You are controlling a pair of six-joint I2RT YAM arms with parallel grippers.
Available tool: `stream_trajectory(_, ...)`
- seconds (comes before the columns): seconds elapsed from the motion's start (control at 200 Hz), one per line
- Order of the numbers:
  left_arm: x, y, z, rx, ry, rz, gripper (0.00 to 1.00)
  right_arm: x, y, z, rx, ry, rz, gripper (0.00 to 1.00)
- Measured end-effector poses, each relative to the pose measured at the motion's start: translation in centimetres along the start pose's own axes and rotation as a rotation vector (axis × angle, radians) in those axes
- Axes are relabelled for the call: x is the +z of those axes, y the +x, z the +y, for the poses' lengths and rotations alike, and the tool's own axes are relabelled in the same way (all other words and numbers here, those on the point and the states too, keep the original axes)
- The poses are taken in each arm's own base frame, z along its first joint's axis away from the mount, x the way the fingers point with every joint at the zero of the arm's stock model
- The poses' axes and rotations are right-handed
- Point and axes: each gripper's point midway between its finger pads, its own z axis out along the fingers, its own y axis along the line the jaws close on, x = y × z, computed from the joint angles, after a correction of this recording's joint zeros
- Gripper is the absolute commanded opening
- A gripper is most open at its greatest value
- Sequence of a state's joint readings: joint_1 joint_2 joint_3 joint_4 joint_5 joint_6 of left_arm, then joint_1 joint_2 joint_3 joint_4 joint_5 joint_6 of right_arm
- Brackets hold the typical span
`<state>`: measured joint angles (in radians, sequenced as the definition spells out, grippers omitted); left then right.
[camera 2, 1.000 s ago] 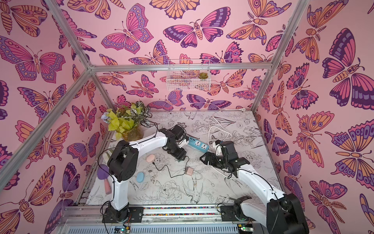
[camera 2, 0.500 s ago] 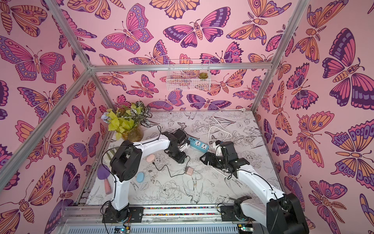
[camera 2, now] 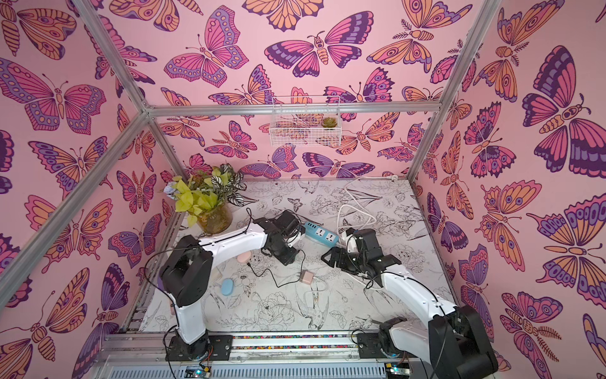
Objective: Charge the bluetooth headset
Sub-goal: Pick up the plug from the center of the board.
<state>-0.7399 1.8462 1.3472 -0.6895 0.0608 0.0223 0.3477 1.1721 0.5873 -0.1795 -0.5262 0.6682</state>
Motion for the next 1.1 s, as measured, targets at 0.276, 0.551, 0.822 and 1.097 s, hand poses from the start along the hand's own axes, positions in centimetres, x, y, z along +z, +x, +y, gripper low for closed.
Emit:
stream_trajectory(0.276,-3.7,-2.0,-2.5,0.166,-0.098,-0.162,0.26,0.0,-1.4,4.2,-0.006,-0.155,0.036,0.70)
stream_trajectory(0.551,-5.5,-2.3,-3.0,0.251,-0.153,-0.248,0.26,-0.3,-2.1,6.8,-0.025,-0.266,0.064,0.64)
stream_trajectory(0.822,-7.5,-2.4,-4.2,0.311,-0.142,-0.342,0.26,0.8,-1.3,8.2,-0.037,-0.320,0.128,0.67)
stream_trajectory(1.097,-7.6,-2.2,-4.3,0.330,-0.142,-0.359,0.26,1.7,-1.0,10.4,-0.084,-0.369,0.168,0.61)
